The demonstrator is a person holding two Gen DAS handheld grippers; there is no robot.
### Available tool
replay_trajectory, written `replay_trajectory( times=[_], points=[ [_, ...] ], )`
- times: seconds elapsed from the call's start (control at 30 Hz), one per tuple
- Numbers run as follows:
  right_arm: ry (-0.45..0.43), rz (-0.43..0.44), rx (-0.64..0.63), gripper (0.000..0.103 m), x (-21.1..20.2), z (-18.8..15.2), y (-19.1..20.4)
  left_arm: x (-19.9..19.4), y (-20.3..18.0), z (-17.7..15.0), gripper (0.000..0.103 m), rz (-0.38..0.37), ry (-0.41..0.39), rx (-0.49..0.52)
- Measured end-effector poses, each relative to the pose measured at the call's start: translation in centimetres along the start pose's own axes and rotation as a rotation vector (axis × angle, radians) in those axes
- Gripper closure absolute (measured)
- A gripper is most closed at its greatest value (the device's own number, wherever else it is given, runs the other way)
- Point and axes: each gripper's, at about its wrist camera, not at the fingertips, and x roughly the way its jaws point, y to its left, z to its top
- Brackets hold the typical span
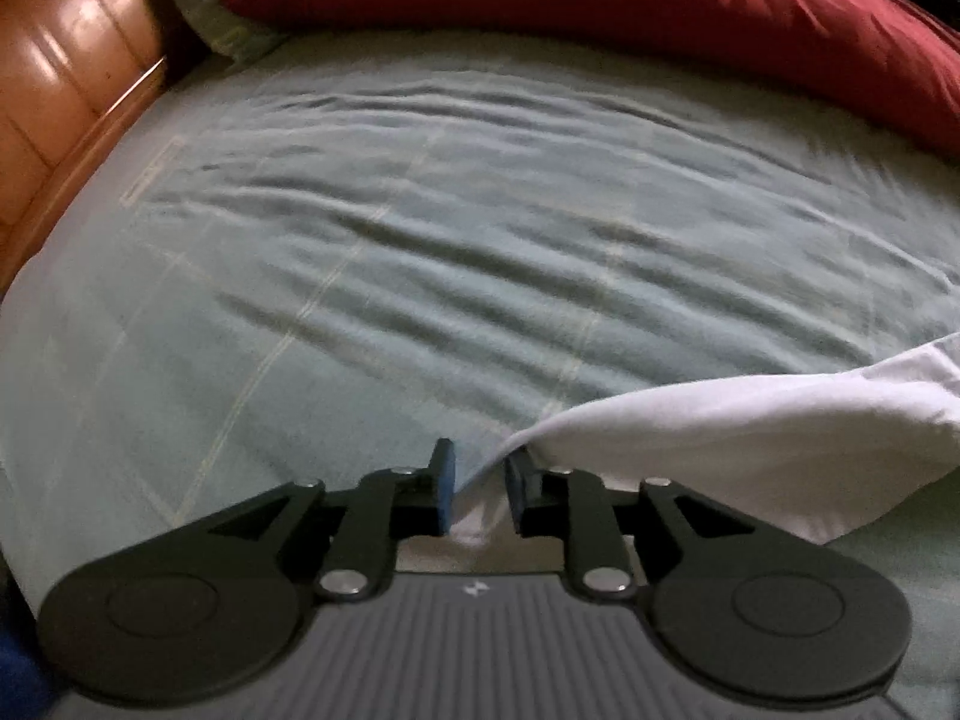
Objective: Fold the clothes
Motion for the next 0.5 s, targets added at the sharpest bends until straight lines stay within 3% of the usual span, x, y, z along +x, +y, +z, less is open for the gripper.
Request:
replay_trajectory(
  times=[0.1, 0.13, 0.2, 0.27, 0.33, 0.4, 0.5],
  points=[
    [0.003, 0.01, -0.01, 0.03, 0.2, 0.3, 0.4, 0.3, 2.3, -0.4, 0.082, 0.064, 0.018, -0.097],
    [0.004, 0.014, -0.014, 0.03, 0.3, 0.4, 0.5, 0.4, 3.1, -0.5, 0.086, 0.085, 0.025, -0.13],
    [0.004, 0.019, -0.014, 0.03, 0.4, 0.6, 0.6, 0.7, 5.2, -1.0, 0.086, 0.053, 0.063, -0.296],
    [0.003, 0.023, -0.008, 0.03, 0.6, 0.8, 0.6, 0.2, 6.3, -2.4, 0.081, -0.068, 0.07, -0.433],
    [0.002, 0.026, 0.0, 0.03, 0.8, 1.0, 0.7, -0.3, 6.2, -4.3, 0.069, -0.202, 0.089, -0.556],
    [0.005, 0.032, 0.0, 0.03, 1.1, 1.1, 0.7, 0.0, 5.7, -6.3, 0.067, -0.316, 0.104, -0.668],
    [0.008, 0.04, -0.005, 0.03, 1.4, 1.5, 0.9, 1.8, 5.0, -9.0, 0.067, -0.404, 0.135, -0.815]
  ],
)
